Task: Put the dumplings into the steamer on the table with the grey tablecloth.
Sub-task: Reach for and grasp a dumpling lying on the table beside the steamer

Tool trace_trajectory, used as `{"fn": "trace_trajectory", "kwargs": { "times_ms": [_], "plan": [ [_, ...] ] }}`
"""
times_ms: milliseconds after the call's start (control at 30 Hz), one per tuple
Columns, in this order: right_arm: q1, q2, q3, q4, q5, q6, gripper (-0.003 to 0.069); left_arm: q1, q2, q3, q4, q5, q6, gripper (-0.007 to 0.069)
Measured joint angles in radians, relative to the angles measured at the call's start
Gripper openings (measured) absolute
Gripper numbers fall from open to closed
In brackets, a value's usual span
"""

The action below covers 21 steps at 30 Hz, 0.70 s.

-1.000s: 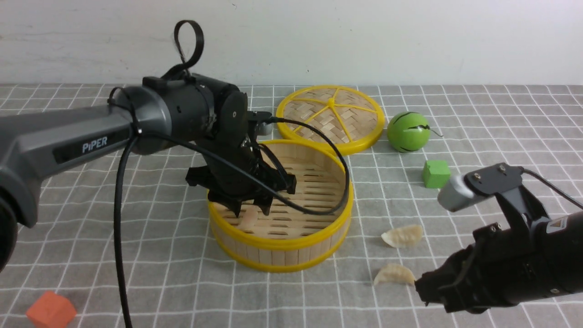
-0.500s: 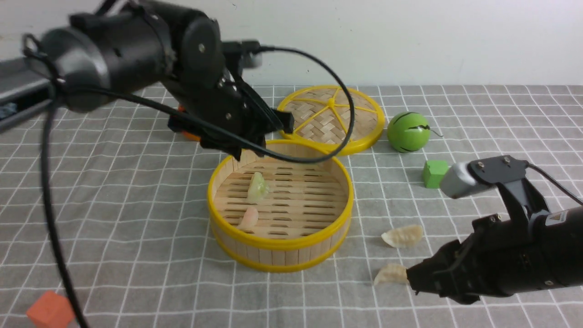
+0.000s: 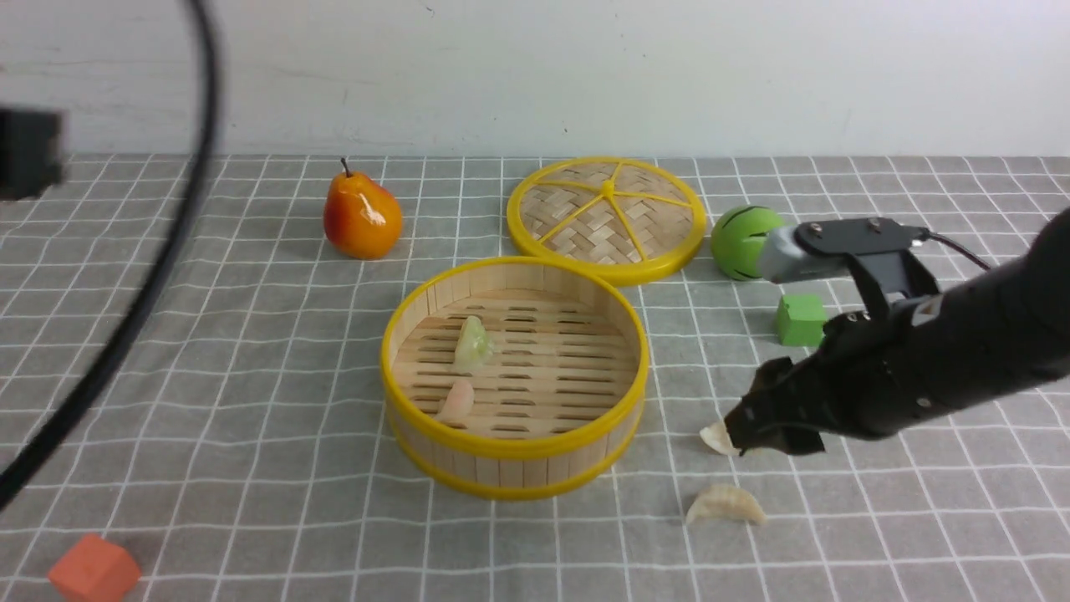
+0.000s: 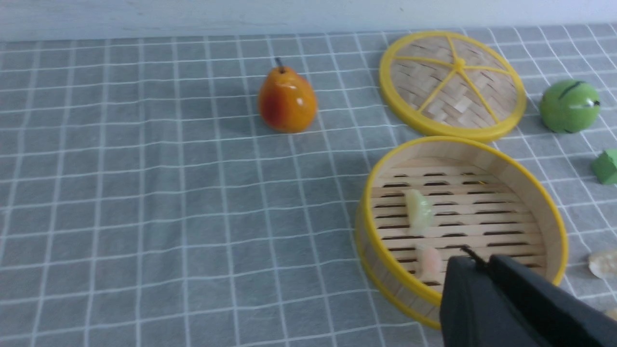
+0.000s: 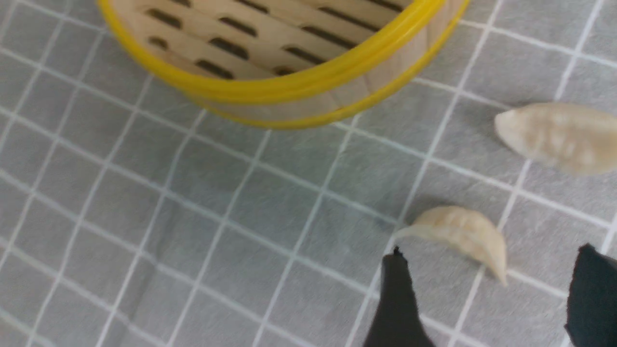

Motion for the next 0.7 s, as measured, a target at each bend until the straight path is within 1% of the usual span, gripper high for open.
{"fn": "trace_trajectory", "kwargs": {
  "times_ms": [33, 67, 133, 167, 233, 367, 467, 533, 600, 633, 700],
  "plan": [
    [0.000, 0.039, -0.029, -0.032, -0.008, 0.037, 0.0452, 0.000, -0.083, 0.077, 0.052, -0.020, -0.072, 0.0026],
    [0.000, 0.087, -0.068, -0.074, -0.029, 0.088, 0.0452, 0.000, -0.183, 0.182, 0.125, -0.045, -0.187, 0.0026],
    [0.000, 0.160, -0.119, -0.123, -0.045, 0.155, 0.0452, 0.000, -0.332, 0.305, 0.249, -0.058, -0.325, 0.0026],
    [0.000, 0.183, -0.136, -0.140, -0.044, 0.181, 0.0452, 0.000, -0.357, 0.342, 0.269, -0.058, -0.359, 0.0026],
    [0.000, 0.261, -0.190, -0.207, -0.022, 0.295, 0.0453, 0.000, -0.472, 0.452, 0.330, -0.035, -0.429, 0.0026],
    [0.000, 0.335, -0.234, -0.362, 0.033, 0.506, 0.0453, 0.000, -0.548, 0.562, 0.298, 0.006, -0.438, 0.0026],
    [0.000, 0.376, -0.239, -0.402, 0.027, 0.589, 0.0453, 0.000, -0.556, 0.590, 0.246, 0.007, -0.408, 0.0026],
    [0.000, 0.410, -0.240, -0.381, -0.004, 0.608, 0.0453, 0.000, -0.558, 0.605, 0.212, 0.005, -0.374, 0.0026],
    [0.000, 0.423, -0.240, -0.360, -0.027, 0.607, 0.0453, 0.000, -0.558, 0.615, 0.205, 0.003, -0.352, 0.0026],
    [0.000, 0.431, -0.243, -0.338, -0.058, 0.584, 0.0451, 0.000, -0.558, 0.636, 0.202, -0.006, -0.320, 0.0026],
    [0.000, 0.436, -0.244, -0.323, -0.082, 0.542, 0.0442, 0.000, -0.558, 0.658, 0.205, -0.026, -0.306, 0.0026]
  ]
}}
